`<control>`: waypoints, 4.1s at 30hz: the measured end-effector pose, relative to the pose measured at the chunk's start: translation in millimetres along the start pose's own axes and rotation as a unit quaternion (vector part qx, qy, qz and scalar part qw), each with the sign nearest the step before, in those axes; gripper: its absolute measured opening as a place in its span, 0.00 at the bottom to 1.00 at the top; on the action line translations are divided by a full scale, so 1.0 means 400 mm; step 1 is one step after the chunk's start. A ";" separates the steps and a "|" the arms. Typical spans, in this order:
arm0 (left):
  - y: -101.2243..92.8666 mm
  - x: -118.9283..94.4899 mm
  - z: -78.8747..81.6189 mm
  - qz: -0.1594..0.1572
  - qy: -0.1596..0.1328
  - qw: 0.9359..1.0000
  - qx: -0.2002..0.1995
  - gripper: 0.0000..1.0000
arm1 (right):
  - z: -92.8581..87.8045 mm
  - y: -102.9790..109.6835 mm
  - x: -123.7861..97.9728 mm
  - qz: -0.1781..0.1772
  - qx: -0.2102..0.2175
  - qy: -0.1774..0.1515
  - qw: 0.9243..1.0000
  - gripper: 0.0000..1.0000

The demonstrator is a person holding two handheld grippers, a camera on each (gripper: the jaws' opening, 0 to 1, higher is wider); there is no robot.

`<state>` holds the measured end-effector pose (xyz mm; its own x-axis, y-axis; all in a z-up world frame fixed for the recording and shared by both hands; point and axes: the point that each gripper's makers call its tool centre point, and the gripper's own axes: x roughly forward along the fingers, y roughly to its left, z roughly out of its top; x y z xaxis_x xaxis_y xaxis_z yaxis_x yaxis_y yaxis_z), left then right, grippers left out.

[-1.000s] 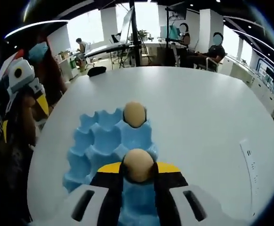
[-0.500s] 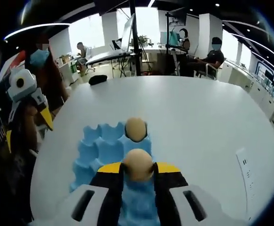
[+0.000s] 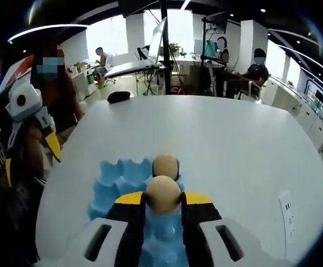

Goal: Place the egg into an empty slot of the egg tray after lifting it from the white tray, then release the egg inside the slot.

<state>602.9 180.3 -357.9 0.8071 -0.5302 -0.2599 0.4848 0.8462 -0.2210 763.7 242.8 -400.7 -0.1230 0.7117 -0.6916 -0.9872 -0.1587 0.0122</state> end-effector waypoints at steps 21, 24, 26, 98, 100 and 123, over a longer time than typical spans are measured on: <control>-0.018 -0.026 0.025 -0.007 -0.013 1.000 0.011 0.74 | -0.039 -0.008 0.075 0.003 -0.048 0.075 0.996 0.27; -0.016 -0.028 0.024 -0.007 -0.013 1.000 0.011 0.74 | -0.059 -0.005 0.090 0.004 -0.033 0.086 0.996 0.27; -0.012 -0.031 0.023 -0.004 -0.013 1.000 0.010 0.74 | -0.061 -0.008 0.090 0.011 -0.034 0.090 0.995 0.27; -0.023 0.010 -0.005 -0.015 0.014 1.000 0.002 0.74 | -0.137 0.011 -0.176 -0.064 0.036 -0.073 0.995 0.49; -0.027 0.008 -0.008 -0.016 0.016 1.000 0.002 0.74 | -0.140 -0.001 -0.186 -0.067 0.039 -0.079 0.994 0.50; -0.044 0.055 -0.048 -0.029 0.040 0.999 -0.011 0.74 | -0.216 -0.063 -0.336 -0.153 0.064 -0.143 0.976 0.55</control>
<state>605.6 152.9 -377.6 0.7479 -0.5817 -0.3198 0.5221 0.8130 -0.2578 814.0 91.9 -370.5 0.1754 0.8772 -0.4469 -0.9843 0.1661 -0.0603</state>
